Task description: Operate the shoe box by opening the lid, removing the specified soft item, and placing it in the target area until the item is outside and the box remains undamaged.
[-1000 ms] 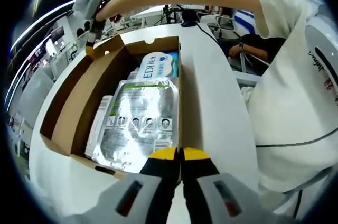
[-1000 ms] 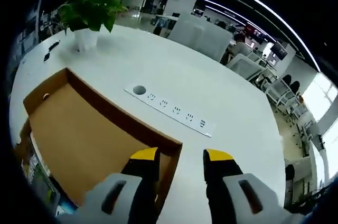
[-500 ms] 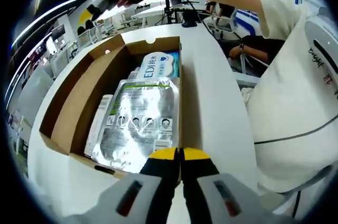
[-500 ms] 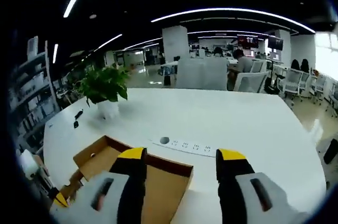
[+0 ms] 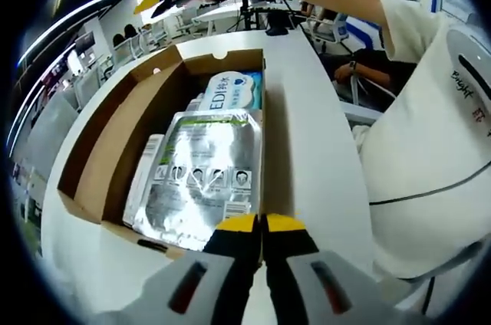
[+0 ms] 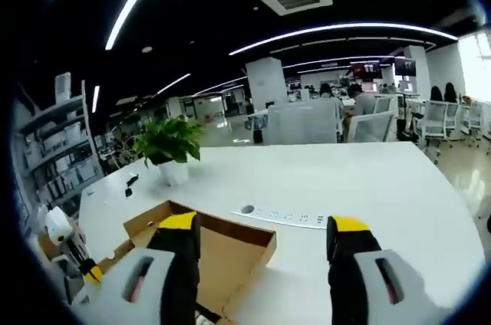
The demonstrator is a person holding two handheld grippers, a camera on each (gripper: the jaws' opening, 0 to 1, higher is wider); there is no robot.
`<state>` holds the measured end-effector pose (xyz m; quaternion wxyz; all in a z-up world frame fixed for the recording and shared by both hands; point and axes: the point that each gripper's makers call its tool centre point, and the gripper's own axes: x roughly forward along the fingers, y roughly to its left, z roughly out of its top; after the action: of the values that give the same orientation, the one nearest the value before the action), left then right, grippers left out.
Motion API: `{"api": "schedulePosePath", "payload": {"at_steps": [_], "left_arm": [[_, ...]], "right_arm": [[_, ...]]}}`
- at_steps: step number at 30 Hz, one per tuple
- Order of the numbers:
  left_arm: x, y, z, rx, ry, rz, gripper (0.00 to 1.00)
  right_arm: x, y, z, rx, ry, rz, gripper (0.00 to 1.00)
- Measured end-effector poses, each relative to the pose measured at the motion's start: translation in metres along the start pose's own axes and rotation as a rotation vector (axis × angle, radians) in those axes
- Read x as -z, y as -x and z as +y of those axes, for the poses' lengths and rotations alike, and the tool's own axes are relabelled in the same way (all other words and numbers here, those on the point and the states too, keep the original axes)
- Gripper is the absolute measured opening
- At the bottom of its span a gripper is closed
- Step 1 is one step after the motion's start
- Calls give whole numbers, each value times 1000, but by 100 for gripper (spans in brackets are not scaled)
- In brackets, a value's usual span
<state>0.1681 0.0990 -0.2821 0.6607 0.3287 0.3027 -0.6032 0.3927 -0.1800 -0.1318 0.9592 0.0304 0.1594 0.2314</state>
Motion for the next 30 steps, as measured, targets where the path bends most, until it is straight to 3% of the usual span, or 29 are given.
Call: {"api": "schedulePosePath", "payload": {"at_steps": [1,3,5,7,11,13,14,17,19,22,25,30], "left_arm": [[0,0,0,-1,0,1,2],[0,0,0,-3,2,1,2],[1,0,0,-7,-2,-1,2],[1,0,0,-4,-9,3,2],[1,0,1,7,-2,-4,2],[1,0,0,7,-3,-6,2],[1,0,0,4,-8,-2,2],[1,0,0,-4,4,-8,2],[1,0,0,-9,-14,-12,2],[1,0,1,-11,8,-13,2],[1,0,1,-6,5,-13,1],[1,1,1,-15,16,-19,2]], "right_arm": [[1,1,1,-2,7,3,46],[3,1,3,-5,15,9,50],[10,3,12,-31,34,41,48],[14,6,24,-82,46,57,53],[11,8,32,-104,54,21,53],[15,10,39,-136,34,30,47],[20,10,48,-189,24,36,47],[26,8,44,-188,30,42,43],[27,11,52,-240,-2,34,41],[23,14,55,-261,-49,12,40],[24,15,58,-274,-49,15,33],[30,20,81,-321,-40,48,31]]}}
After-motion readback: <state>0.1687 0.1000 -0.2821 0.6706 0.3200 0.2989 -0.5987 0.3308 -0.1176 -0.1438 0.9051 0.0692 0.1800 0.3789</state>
